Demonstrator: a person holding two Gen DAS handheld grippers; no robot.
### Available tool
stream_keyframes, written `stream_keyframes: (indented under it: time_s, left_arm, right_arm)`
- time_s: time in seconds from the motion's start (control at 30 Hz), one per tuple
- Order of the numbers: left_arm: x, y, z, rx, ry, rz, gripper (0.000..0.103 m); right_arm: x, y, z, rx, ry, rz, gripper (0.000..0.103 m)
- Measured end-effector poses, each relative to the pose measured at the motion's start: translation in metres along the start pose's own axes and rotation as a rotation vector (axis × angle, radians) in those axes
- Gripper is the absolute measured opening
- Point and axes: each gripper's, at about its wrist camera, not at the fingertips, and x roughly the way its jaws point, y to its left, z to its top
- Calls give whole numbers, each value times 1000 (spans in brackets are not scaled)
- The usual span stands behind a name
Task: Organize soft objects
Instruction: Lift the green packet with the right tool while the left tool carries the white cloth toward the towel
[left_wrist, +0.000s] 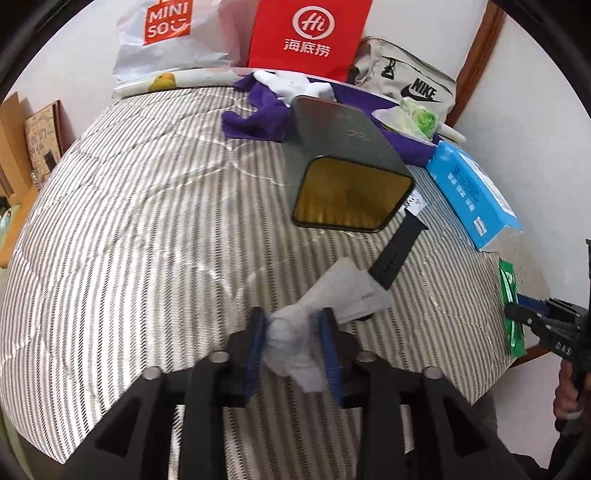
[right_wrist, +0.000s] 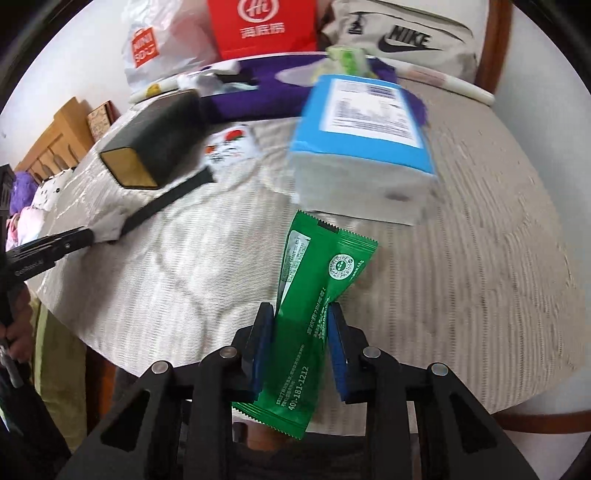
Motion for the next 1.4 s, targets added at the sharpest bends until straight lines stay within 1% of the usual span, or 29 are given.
stream_keyframes:
  time_s: [0.07,0.13,0.2,0.27,0.33,0.37,0.4,0.43,0.47,0.5,0.53,0.57,0.6,0.63,0.67,0.7,0.8,0.87,0.97,1.07,1.23,1.4]
  left_arm:
    - [1,-6,0,19,7,3,45]
    - [3,-13,0,48,9,48,45]
    - [4,-20,-3,81,16,96,45]
    - [3,-24,-6,100,21,131,45]
    - [1,-24,-9,102,19,149,45]
    - [1,-24,-9,101,17,158,43]
    - [1,-24,-10,98,12,173,38]
    - [0,-24,-10,91,9,184,36]
    - [0,-23,-9,84,7,189,25]
    - [-1,-21,-8,72,4,190,21]
    - [-2,-18,-8,55,5,178,21]
    - [-2,-16,-7,45,5,170,20]
    - [-3,-16,-7,42,5,166,20]
    - [-3,-16,-8,44,6,166,20]
    - [-5,-17,-9,42,5,163,20]
    - [-6,-18,-9,35,2,153,20]
    - [-13,-21,-8,16,-11,108,20]
    - [-18,-24,-6,9,-14,90,20]
    - [-24,-28,-5,-7,-16,59,20]
    - [-32,-33,-3,-22,-35,24,20]
    - [-46,-43,1,-10,-57,21,20]
    - [-61,-53,10,1,-81,-20,20]
  right_arm:
    - [4,-11,1,13,-1,-14,30]
    - [10,-18,2,13,14,-2,32]
    - [10,-22,2,23,0,11,34]
    - [10,-24,2,30,-5,26,36]
    - [10,-25,2,34,-14,35,40]
    - [10,-24,2,34,-19,39,45]
    - [11,-22,2,31,-26,39,47]
    - [12,-20,3,23,-36,24,47]
    - [12,-18,3,18,-42,13,47]
    - [13,-16,3,17,-51,1,47]
    - [13,-16,3,13,-57,-6,46]
    - [14,-15,3,4,-64,-20,38]
    - [13,-14,2,-9,-75,-41,34]
    - [13,-15,1,-15,-77,-36,32]
    - [12,-16,1,-19,-76,-30,27]
    - [11,-17,1,-20,-73,-23,25]
    - [8,-19,-2,-20,-67,-11,24]
    - [5,-19,-4,-22,-69,-5,24]
    - [-5,-17,-6,-26,-84,3,24]
    - [-16,-17,-5,-29,-100,5,24]
    - [-34,-16,0,-36,-135,23,24]
    - [-52,-15,9,-40,-168,50,24]
